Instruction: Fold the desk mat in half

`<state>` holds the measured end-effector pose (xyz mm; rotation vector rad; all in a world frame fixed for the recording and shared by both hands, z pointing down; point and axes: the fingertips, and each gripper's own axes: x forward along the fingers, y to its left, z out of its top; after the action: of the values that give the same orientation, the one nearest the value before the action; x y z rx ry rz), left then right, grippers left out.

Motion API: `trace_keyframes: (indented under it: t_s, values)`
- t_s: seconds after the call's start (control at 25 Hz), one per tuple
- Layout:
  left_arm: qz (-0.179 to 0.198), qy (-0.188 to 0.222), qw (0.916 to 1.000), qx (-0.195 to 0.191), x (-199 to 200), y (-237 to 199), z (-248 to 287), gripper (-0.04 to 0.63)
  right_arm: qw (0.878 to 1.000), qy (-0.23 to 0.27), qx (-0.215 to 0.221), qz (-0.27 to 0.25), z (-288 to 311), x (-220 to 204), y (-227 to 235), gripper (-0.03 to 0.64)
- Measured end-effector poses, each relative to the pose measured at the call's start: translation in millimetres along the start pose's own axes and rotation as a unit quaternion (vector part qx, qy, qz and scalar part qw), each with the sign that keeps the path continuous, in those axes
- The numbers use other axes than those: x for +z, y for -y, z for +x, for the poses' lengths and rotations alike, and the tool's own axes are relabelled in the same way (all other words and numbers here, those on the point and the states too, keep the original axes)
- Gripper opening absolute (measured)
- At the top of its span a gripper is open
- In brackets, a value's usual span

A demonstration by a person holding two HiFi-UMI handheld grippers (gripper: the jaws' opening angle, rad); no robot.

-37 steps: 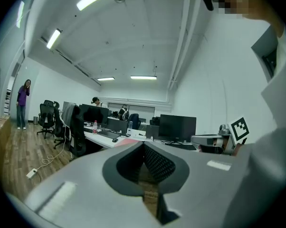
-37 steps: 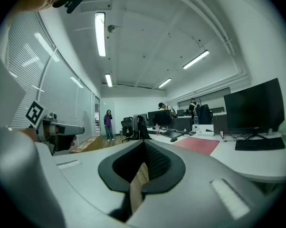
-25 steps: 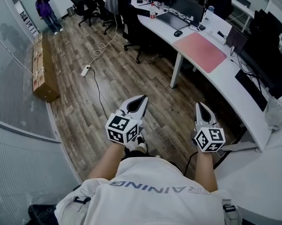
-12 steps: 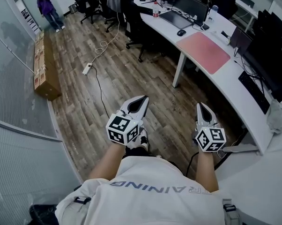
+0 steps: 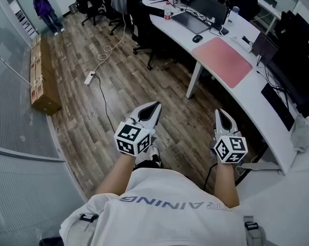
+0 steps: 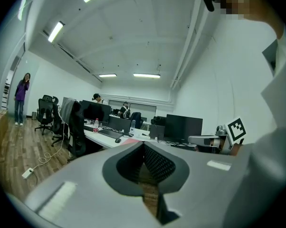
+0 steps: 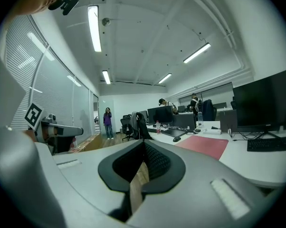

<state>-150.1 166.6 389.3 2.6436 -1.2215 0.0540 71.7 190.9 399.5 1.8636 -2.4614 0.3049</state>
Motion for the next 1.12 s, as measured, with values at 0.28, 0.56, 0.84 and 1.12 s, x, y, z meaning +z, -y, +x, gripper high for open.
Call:
trace_keyframes:
  t_s: [0.28, 0.56, 0.84, 1.12]
  values:
    - [-0.003, 0.000, 0.9995, -0.030, 16.3, -40.9, 48.6, 0.000, 1.000, -0.006, -0.027, -0.005, 48.8, 11.5, 8.4, 0.017]
    - [-0.011, -0.009, 0.9984, -0.055, 15.4, -76.1, 75.8, 0.000, 0.998, -0.020, -0.057, -0.010, 80.0, 9.4, 5.7, 0.017]
    - [-0.022, -0.009, 0.9978, -0.061, 16.0, -96.6, 88.8, 0.000, 0.997, -0.036, -0.059, -0.018, 106.4, 10.4, 5.8, 0.017]
    - [-0.023, -0.016, 0.9980, -0.057, 16.5, -111.5, 115.1, 0.000, 0.998, -0.037, -0.046, -0.017, 141.8, 12.1, 16.3, 0.017]
